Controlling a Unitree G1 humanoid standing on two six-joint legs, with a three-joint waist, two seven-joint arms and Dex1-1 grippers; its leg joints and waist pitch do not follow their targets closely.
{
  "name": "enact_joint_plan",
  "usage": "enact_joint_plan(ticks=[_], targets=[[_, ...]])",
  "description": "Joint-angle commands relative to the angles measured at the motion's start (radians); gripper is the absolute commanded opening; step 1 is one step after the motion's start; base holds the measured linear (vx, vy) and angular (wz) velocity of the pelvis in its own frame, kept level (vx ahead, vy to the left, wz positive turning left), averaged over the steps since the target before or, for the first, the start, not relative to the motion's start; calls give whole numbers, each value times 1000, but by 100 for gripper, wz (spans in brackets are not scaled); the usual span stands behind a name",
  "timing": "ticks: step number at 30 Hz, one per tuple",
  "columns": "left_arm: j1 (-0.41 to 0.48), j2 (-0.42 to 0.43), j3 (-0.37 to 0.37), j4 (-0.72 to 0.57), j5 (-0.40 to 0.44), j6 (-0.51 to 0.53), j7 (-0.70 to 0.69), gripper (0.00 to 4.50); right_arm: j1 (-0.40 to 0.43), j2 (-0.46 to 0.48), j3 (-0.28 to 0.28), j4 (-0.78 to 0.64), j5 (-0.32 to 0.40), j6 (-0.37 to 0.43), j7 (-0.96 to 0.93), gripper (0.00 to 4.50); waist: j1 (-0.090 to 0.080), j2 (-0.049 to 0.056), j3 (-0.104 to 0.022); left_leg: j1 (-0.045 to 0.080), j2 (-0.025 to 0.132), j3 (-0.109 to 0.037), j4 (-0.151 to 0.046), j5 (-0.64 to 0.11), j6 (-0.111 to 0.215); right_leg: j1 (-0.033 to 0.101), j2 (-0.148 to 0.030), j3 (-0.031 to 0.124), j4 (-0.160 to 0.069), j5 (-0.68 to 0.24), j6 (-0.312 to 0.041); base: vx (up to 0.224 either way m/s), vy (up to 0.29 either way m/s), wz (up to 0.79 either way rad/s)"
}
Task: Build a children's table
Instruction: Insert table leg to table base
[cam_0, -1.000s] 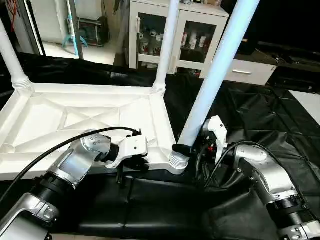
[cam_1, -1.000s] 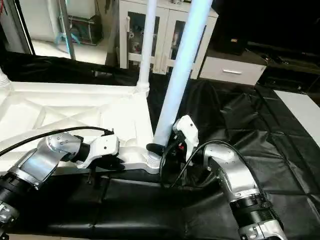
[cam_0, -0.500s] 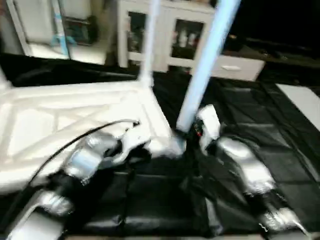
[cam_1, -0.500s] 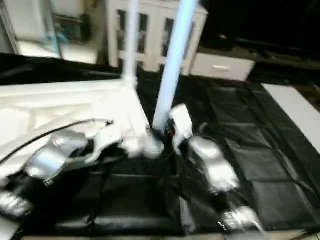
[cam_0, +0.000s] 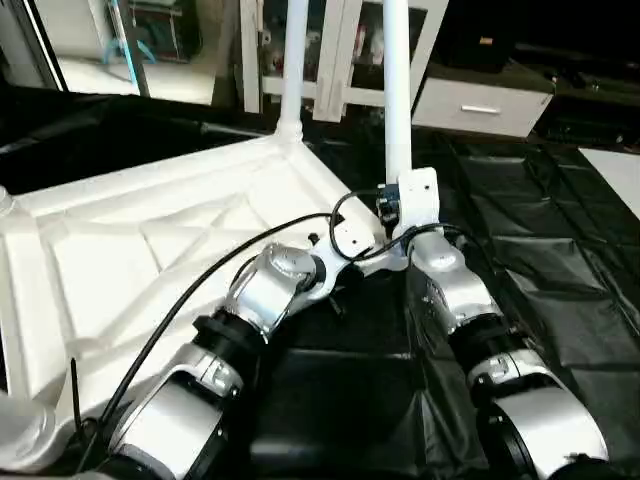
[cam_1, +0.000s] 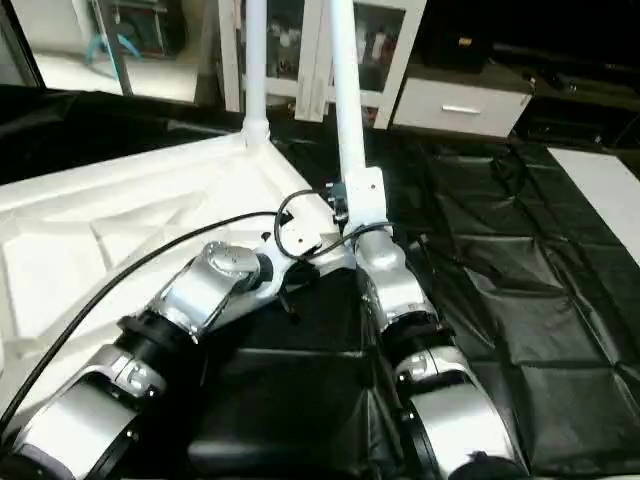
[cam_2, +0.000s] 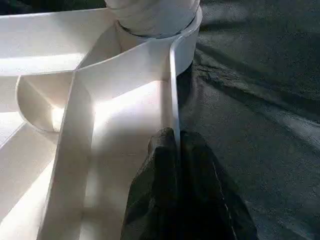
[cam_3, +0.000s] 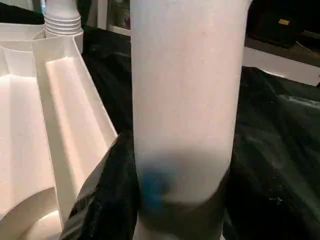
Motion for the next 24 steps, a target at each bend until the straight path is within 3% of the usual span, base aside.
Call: enact_joint_plan(ticks=[1,6,8,11,13,14,16,18,19,24], targets=[[-78,-3,16,-46,-10,-56,7,0,72,-2,-38,161,20,54,-26,184,-1,13,-55,22,18,2,-51,0,19,52,-38,20,-21,270,-203,0,0,0],[-85,5,26,-12,7,-74,26,0,45,1,-66,203,7,-16,-35,184,-4,16,-49,28,29,1,-58,-125,-14,44,-46,20,-32,73,-202,0,0,0],[-73,30,9,-19,12,-128,-3,0,45,12,-123,147,70,-94,31,184,-4,15,-48,26,31,0,-60,-144,-18,45,-47,21,-34,50,-197,0,0,0],[-55,56,-11,-34,17,-174,-39,0,55,7,-137,76,104,-138,95,184,-2,12,-49,23,29,0,-56,-124,15,49,-47,21,-30,86,-201,0,0,0],[-21,105,-54,-58,28,-268,-117,0,78,-8,-153,-39,153,-166,179,184,2,14,-50,20,29,2,-50,-71,52,54,-48,22,-24,150,-221,0,0,0],[1,135,-76,-70,31,-342,-159,0,94,-24,-162,-107,184,-156,229,184,0,14,-51,19,30,2,-49,-57,57,53,-48,23,-20,167,-227,0,0,0],[34,176,-96,-87,24,-390,-224,0,117,-56,-185,-211,246,-111,318,184,2,15,-49,20,31,4,-47,-49,87,55,-47,23,-19,175,-240,0,0,0],[47,198,-103,-80,23,-440,-248,0,134,-82,-191,-269,279,-72,384,184,3,18,-48,24,34,5,-47,-48,94,50,-46,24,-20,153,-253,0,0,0],[57,219,-104,-63,14,-508,-283,0,162,-114,-194,-350,329,-10,470,184,10,16,-45,30,34,8,-46,-51,96,49,-43,23,-23,131,-255,0,0,0],[66,272,-103,-31,12,-579,-320,0,234,-216,-202,-528,473,149,659,184,21,13,-46,29,35,12,-45,-48,86,46,-45,24,-18,110,-247,0,0,0]])
